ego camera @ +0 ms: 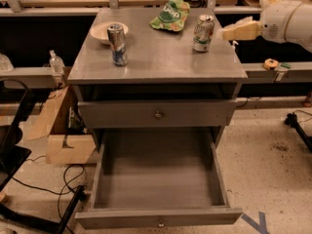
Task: Place 7up can into middle drawer
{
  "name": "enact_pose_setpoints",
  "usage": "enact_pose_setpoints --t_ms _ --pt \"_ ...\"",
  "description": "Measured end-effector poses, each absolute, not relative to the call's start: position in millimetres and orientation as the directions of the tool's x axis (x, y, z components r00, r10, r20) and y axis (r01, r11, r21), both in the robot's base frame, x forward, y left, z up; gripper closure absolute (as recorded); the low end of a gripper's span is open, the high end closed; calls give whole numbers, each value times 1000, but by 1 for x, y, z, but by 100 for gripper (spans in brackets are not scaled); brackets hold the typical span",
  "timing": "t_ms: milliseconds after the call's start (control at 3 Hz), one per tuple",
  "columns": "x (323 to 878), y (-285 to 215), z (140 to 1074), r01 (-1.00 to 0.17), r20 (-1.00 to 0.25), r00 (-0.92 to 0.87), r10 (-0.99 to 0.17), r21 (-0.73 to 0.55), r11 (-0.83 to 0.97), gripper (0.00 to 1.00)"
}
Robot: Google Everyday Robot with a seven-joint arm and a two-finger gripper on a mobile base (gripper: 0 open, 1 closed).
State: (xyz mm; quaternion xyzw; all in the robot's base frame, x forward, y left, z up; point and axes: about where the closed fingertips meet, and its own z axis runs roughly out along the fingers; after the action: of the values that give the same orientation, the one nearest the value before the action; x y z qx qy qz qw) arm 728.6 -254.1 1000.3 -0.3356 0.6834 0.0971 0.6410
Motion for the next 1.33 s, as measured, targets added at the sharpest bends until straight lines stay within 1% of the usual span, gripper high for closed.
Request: enact_pose_setpoints --t_ms 333,667,1000,1333 --pt "773 -237 991 -599 -935 83 -346 -324 732 0" --pt "809 -227 982 -598 -939 96 -330 -319 735 0" --pt "841 -221 972 -586 -955 99 -278 -282 760 0" --pt "873 -209 958 -586 -974 87 -207 -218 780 0"
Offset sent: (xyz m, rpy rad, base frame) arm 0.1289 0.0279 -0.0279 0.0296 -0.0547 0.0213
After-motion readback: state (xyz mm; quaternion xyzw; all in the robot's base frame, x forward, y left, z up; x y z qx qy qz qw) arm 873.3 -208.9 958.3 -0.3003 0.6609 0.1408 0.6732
